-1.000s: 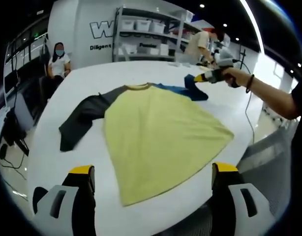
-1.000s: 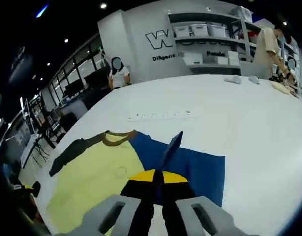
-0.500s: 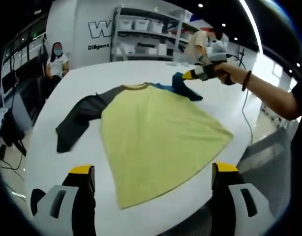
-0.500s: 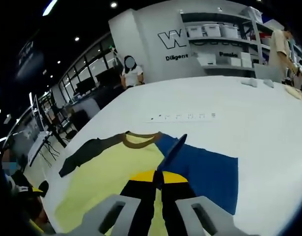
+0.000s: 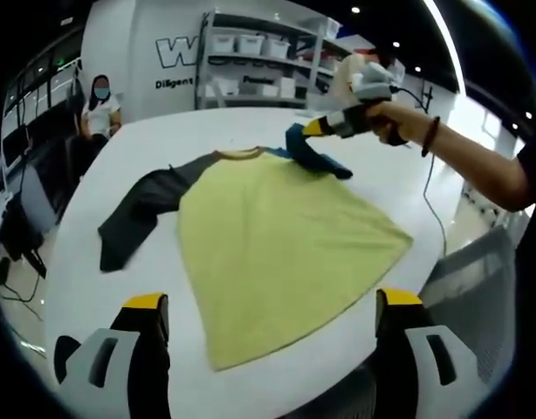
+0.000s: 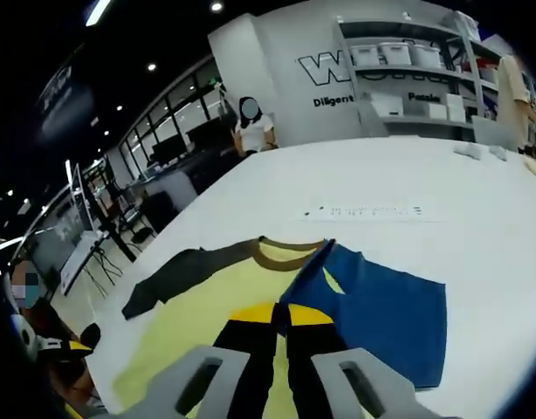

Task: Fold the garment on the visible template until the final outline fits inside the template.

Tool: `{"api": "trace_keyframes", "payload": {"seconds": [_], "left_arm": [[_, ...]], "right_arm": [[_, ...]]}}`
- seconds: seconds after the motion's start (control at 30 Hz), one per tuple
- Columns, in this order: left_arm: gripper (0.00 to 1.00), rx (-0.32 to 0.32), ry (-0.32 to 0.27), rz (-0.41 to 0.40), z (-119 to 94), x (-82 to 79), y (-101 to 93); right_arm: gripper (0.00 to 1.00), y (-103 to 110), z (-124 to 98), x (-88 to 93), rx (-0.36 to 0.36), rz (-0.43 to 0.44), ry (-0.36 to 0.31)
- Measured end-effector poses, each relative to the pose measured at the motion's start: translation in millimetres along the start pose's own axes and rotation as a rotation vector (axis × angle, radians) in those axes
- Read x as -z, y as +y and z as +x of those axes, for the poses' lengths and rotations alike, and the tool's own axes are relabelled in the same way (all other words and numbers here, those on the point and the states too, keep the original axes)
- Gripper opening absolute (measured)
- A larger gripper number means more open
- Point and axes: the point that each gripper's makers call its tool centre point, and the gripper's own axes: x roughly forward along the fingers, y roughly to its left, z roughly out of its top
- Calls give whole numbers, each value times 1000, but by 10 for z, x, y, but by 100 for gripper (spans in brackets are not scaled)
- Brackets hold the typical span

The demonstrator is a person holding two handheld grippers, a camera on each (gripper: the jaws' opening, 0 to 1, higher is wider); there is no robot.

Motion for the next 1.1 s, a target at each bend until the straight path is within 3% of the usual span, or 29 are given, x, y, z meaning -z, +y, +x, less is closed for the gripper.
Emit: {"api": "trace_keyframes", "payload": {"seconds": [1.1], "left_arm": [[92,-9,9,-4,-49,39,43]], "right_arm": [[0,681,499,37,-108,-156,79]]}}
